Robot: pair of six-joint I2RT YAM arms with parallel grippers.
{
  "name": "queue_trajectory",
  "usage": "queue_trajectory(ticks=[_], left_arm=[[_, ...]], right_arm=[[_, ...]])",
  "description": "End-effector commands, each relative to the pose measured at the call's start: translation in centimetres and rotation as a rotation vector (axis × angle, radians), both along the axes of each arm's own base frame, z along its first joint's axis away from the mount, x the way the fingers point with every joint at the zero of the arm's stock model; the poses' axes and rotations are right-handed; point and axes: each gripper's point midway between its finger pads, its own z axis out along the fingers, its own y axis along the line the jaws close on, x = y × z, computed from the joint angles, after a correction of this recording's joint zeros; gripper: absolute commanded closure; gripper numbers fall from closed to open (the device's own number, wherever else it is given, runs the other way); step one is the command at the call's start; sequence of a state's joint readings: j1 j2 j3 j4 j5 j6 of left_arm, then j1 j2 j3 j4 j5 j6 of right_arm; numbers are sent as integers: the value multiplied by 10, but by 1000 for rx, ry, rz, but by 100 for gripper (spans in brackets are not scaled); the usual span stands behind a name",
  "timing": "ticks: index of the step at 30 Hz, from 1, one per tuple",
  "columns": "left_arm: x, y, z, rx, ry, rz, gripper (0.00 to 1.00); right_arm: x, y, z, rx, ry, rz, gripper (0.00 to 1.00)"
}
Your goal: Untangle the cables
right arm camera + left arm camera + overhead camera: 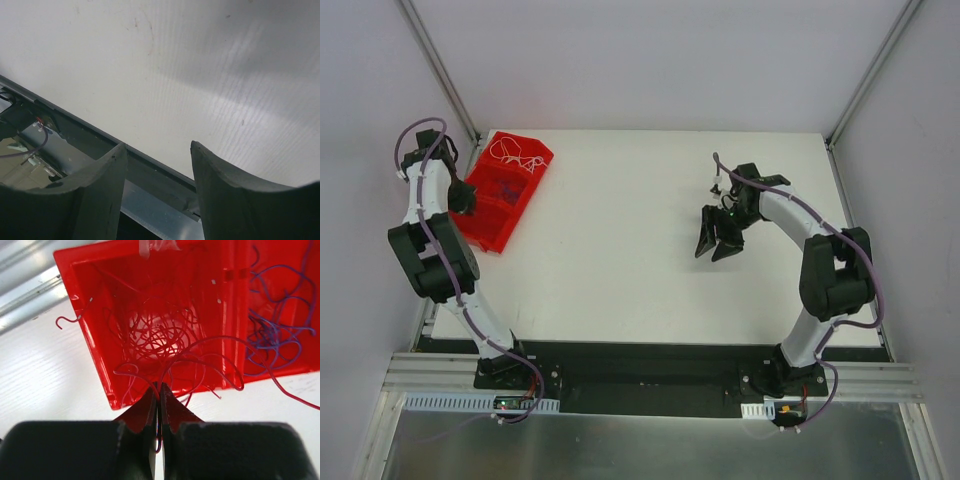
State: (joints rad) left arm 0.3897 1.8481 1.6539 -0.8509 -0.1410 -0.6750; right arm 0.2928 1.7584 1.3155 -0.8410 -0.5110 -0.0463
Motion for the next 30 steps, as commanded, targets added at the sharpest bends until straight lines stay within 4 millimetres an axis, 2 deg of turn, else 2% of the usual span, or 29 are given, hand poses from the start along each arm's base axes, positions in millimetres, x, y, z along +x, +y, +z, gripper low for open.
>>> queue_trajectory(ticks=[1, 8, 14, 23, 27, 30], left_arm=[[-13, -3, -26, -92, 52, 176, 100], [-20, 3, -56, -182, 89, 364, 100], [-10, 18, -66, -169, 76, 434, 100], [11, 17, -98, -233, 90, 405, 100], [9, 18, -95, -217, 88, 393, 100], [9, 20, -77, -195, 39, 376, 81]], right_arm=[[-3, -14, 11, -11, -46, -13, 44], [-2, -19, 9, -18, -42, -30, 44], [-1, -19, 8, -16, -37, -36, 44], [2, -18, 9, -8, -39, -44, 44], [1, -18, 10, -11, -38, -43, 44], [1, -18, 11, -13, -42, -44, 44]])
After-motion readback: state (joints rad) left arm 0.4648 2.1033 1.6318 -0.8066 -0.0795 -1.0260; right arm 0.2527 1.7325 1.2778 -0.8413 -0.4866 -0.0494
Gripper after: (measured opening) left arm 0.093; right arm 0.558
